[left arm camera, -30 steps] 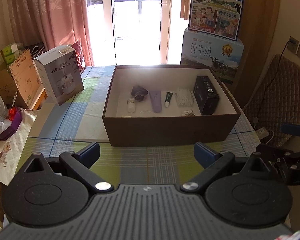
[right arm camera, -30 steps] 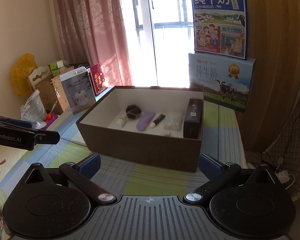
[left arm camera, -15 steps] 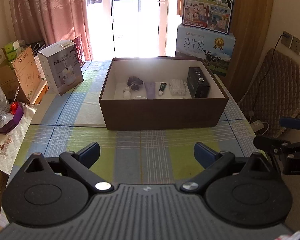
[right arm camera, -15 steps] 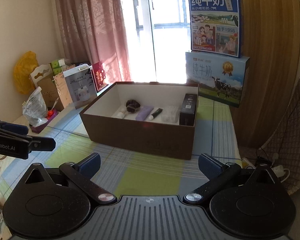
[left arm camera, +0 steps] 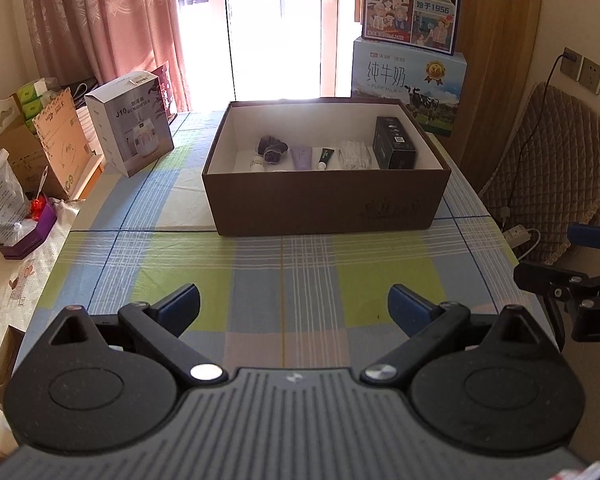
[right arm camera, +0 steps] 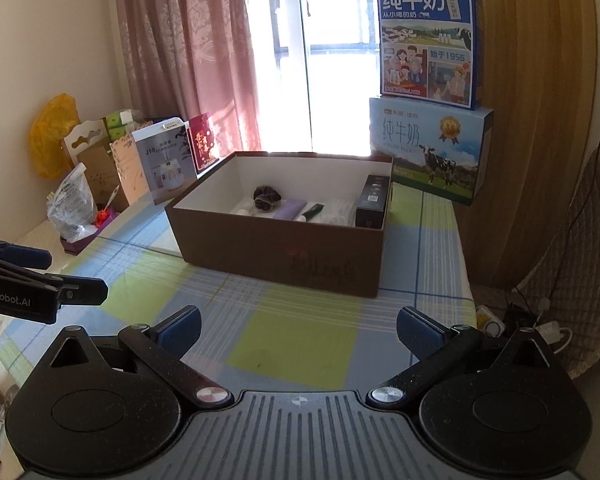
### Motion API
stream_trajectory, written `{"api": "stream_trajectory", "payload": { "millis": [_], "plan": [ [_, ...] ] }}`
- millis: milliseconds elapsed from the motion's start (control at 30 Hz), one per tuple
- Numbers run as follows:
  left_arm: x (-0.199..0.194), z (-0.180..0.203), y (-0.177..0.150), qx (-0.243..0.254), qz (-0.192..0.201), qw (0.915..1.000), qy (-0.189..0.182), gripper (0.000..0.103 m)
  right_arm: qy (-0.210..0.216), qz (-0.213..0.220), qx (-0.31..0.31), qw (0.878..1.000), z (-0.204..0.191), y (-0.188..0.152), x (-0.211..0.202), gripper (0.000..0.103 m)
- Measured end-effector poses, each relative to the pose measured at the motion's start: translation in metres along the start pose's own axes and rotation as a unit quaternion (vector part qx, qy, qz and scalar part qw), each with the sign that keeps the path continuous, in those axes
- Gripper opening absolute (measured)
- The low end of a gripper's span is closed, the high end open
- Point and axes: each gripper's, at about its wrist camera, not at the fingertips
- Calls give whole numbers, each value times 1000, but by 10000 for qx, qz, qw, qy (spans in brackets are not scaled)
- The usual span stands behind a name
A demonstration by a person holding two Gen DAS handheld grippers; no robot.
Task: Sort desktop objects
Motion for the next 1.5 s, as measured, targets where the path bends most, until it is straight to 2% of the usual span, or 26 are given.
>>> {"api": "stream_trajectory", "payload": {
  "millis": [700, 1500],
  "plan": [
    [6, 3, -29, 64, -341, 9992, 180, 99, 108, -327, 54, 9994, -4, -24, 2, 101],
    [21, 5, -29, 183, -493, 9986, 112, 100, 64, -536, 151, 9984, -5, -29, 12, 101]
  ]
}}
Point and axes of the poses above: each gripper's, at about its wrist camera, not at the fingertips, and x roughly the way its jaws point, z to its right, y to its top, and after that the axes turned 9 degrees about -x, right-handed
